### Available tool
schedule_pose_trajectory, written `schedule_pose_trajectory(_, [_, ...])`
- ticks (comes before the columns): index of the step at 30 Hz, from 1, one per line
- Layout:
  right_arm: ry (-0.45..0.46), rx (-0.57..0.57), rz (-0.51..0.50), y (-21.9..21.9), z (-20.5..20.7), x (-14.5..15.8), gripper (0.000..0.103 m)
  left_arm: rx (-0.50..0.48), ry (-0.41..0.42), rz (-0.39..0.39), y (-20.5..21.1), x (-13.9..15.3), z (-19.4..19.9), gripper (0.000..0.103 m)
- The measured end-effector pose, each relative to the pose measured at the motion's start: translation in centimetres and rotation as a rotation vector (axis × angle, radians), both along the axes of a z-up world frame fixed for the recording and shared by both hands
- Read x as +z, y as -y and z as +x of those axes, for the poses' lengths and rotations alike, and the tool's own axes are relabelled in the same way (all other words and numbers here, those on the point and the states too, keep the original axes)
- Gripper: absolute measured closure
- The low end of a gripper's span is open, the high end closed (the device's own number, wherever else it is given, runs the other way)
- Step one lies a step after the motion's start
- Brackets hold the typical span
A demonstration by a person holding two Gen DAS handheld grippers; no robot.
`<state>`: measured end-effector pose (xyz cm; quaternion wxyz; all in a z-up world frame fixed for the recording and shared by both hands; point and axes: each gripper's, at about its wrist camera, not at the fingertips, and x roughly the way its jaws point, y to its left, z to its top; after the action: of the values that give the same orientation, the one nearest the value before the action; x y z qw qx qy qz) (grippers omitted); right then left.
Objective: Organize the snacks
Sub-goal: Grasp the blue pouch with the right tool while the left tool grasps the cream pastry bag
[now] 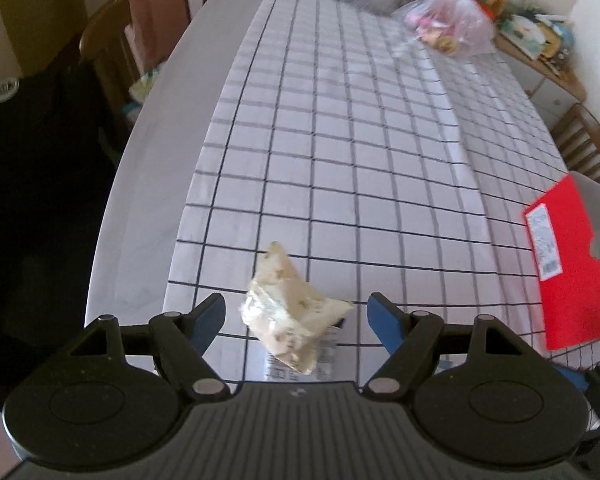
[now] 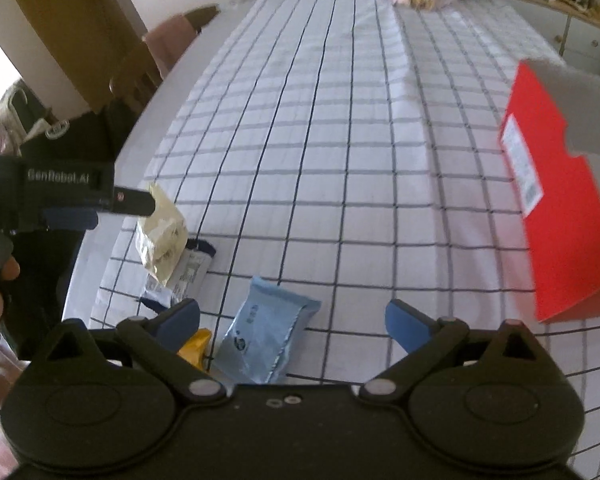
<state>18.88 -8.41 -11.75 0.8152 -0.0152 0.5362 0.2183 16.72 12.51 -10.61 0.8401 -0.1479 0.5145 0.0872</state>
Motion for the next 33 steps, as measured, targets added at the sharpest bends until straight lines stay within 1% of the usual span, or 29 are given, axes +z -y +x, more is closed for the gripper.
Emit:
schedule_pose_trajectory(7, [-0.111, -0.044, -0.036, -2.0, 1.6, -2.8, 0.007, 0.046, -0.088, -0.068, -1.7, -2.5, 2.4, 0.025])
schedule_pose_trajectory(12, [-0.145, -0.049, -0.065, -3.1, 1.5, -4.1, 0.013, 0.079, -0.136, -0.117, -2.1, -3.7, 3.3, 0.025])
schedule_pose_trajectory(20, [-0.127, -0.051, -0.084, -4.1, 0.9, -4.4, 0.018, 0.154, -0.181, -0.199, -3.4, -5.1, 3.8, 0.025])
schedule_pose_trajectory(24, [-0.109, -0.052, -0.089, -4.5, 0.8, -4.2, 0.018, 0.167, -0.188, -0.215, -3.6, -5.5, 3.8, 0.025])
schedule_pose_trajectory(27, [-0.115, -0.073, -0.093, -4.6, 1.2, -4.6, 0.020, 0.167, -0.196, -0.218, -3.4, -5.9, 4.0, 0.026])
schedule_pose_trajectory(29, [-0.118, -0.078, -0.093, -4.6, 1.4, -4.8, 0.023, 0.169, -0.192, -0.217, -3.4, -5.9, 3.9, 0.029])
schedule_pose_trajectory(31, [-0.120, -0.080, -0.099, -4.6, 1.4, -4.9, 0.026, 0.168, -0.194, -0.220, -3.3, -6.0, 3.9, 0.037])
schedule_pose_trajectory(33, [-0.123, -0.074, -0.109, -4.6, 1.3, -5.1, 0.031, 0.168, -0.199, -0.216, -3.3, -6.0, 4.0, 0.038])
